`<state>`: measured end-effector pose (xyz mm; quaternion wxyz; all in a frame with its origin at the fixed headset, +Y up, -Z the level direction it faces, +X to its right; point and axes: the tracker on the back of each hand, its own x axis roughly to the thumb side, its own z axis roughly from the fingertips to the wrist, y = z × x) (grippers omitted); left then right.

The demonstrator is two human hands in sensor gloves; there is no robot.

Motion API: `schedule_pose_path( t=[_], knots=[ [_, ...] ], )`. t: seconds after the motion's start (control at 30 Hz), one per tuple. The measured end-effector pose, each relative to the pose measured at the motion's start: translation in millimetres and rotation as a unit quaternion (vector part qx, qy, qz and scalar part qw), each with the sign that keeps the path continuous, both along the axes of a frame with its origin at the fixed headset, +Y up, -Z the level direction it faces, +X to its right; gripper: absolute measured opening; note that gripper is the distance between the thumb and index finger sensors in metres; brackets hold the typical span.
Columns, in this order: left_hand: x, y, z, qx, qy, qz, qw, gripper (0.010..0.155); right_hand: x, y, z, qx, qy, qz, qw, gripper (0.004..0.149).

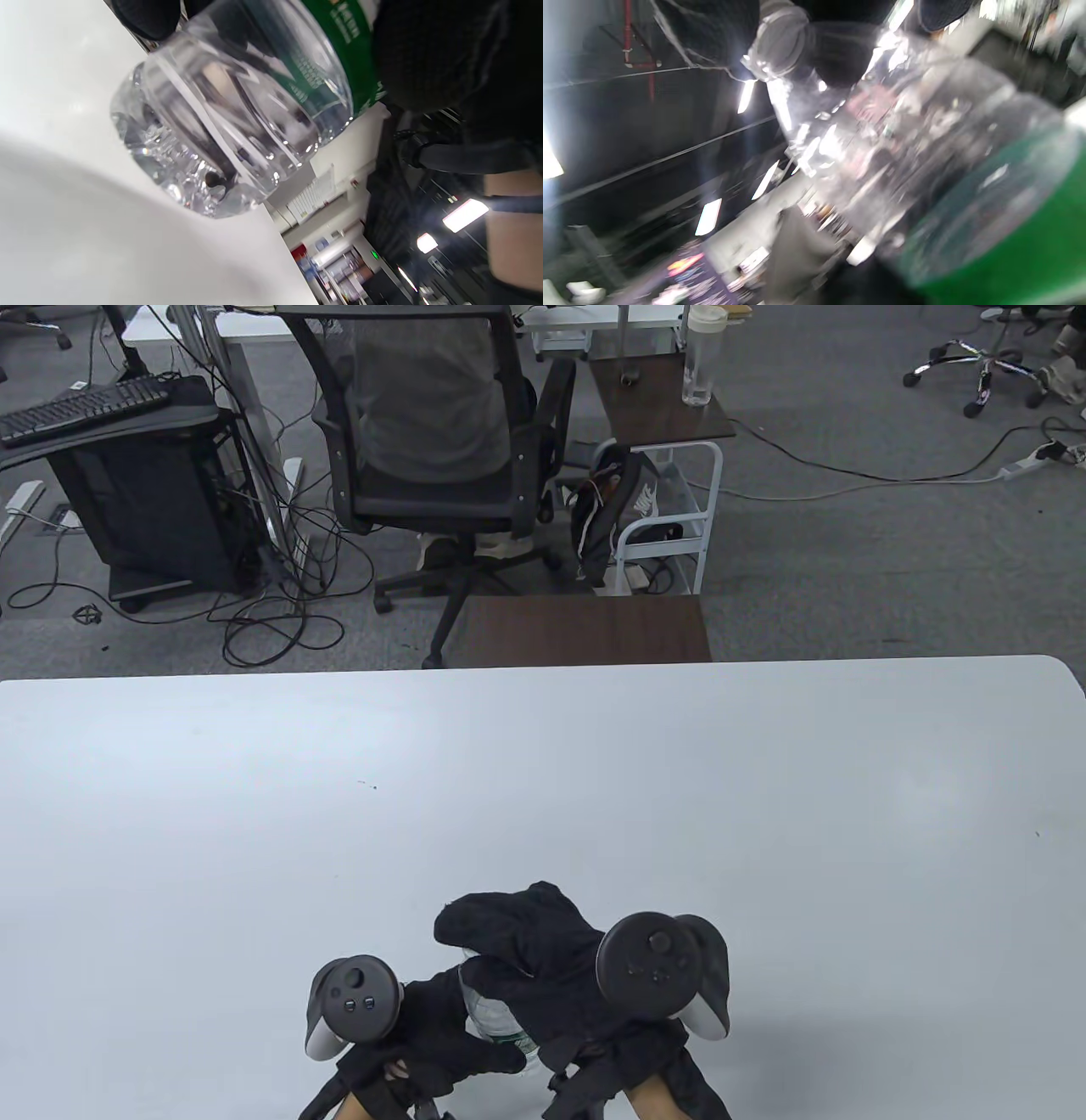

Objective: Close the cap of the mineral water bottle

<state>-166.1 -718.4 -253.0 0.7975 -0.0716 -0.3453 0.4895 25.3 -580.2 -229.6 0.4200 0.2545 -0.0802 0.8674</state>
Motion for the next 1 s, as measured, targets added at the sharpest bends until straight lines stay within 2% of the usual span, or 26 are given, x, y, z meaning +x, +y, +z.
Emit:
schedule_pose_path(
  t=[0.13,0.23,0.33,0.43,0.47,0.53,0.57,0.73,0.8,0.9,1.0],
  knots=[
    [6,1,5,0.007,0.071,-0.009,0.997,0.090,-1,-2,6,0.030,-0.071,-0.017,0.997,0.047],
    [12,-1,9,0.001,0.110,-0.018,0.994,0.090,-7,-10,10,0.097,-0.161,0.005,0.982,0.044],
    [10,-5,8,0.018,0.130,-0.033,0.991,0.091,-11,-15,11,0.108,-0.162,0.032,0.980,0.044],
    [4,-3,4,0.021,0.159,-0.045,0.986,0.092,-7,-19,10,0.124,-0.182,0.033,0.975,0.052],
    [1,-3,2,0.017,0.151,-0.053,0.987,0.092,-4,-22,10,0.136,-0.185,0.038,0.972,0.054],
    [-4,-6,2,-0.023,0.166,-0.047,0.985,0.092,4,-31,8,0.158,-0.189,0.060,0.967,0.065],
    [-7,-8,0,-0.023,0.174,-0.038,0.984,0.092,11,-38,6,0.163,-0.191,0.071,0.965,0.069],
    [-15,-9,-4,-0.011,0.201,-0.037,0.979,0.092,53,-70,-6,0.152,-0.212,0.082,0.962,0.071],
    [-14,-11,-9,-0.027,0.206,-0.022,0.978,0.092,73,-87,-13,0.136,-0.233,0.105,0.957,0.072],
    [-4,-11,-19,-0.030,0.215,-0.041,0.975,0.092,91,-95,-24,0.097,-0.254,0.166,0.948,0.073],
    [11,-12,-28,-0.033,0.200,-0.060,0.977,0.091,101,-102,-27,0.098,-0.269,0.171,0.943,0.071]
  ],
)
